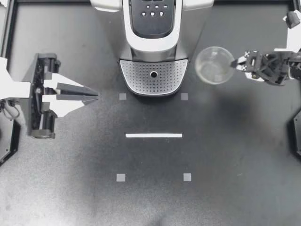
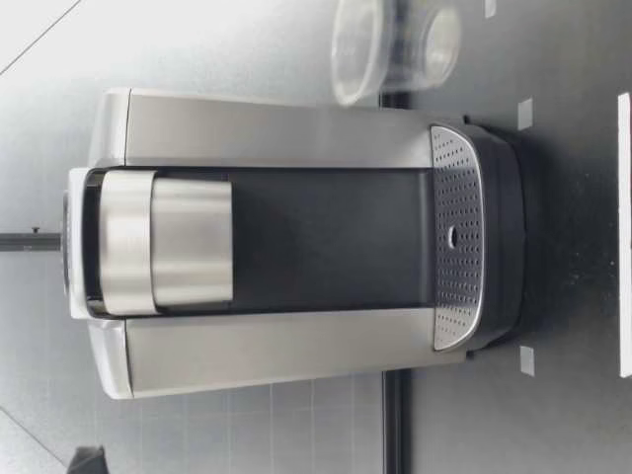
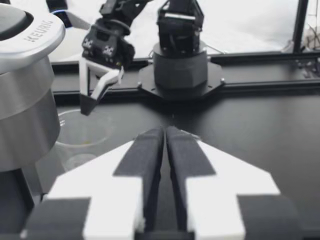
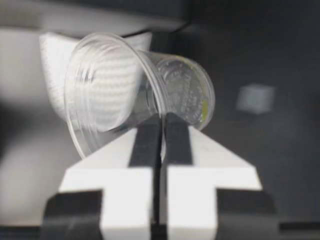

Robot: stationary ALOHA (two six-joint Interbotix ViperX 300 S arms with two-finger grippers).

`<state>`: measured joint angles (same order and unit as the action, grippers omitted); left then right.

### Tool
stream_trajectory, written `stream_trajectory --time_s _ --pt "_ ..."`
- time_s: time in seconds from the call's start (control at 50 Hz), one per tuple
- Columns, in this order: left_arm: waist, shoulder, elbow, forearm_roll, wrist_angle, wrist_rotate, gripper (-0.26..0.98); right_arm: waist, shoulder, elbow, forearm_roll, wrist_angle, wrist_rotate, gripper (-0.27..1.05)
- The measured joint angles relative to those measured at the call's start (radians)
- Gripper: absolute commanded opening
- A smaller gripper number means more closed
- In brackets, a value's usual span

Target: Place the coffee capsule inside the capsule container, then place the cup onto the center of the cup tray, then push the 'Hot Water' and 'Travel Mug' buttons.

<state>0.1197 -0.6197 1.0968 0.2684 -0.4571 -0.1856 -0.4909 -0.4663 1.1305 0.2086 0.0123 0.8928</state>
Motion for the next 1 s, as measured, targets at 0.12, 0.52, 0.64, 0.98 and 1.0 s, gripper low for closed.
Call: stream_trajectory --time_s 0.12,0.52,0.64,0.98,1.0 --pt "-0.002 -0.006 0.0 0.0 0.0 0.002 0.14 0.06 0.035 -0.043 0.0 -0.014 0.057 0.05" --pt "0.0 -0.008 0.003 0.0 0.0 0.002 0.14 0.106 0.265 -0.198 0.002 -0.115 0.097 0.05" --pt "-0.002 -0.008 0.003 0.0 0.0 0.002 0.14 0.106 0.318 -0.242 0.0 -0.115 0.098 0.05" --pt "-0.002 -0.006 0.008 0.002 0.0 0.006 0.14 0.13 0.431 -0.344 0.0 -0.115 0.098 0.05" --pt "-0.002 -0.006 0.009 0.0 0.0 0.006 0.14 0.13 0.436 -0.347 0.0 -0.115 0.098 0.05"
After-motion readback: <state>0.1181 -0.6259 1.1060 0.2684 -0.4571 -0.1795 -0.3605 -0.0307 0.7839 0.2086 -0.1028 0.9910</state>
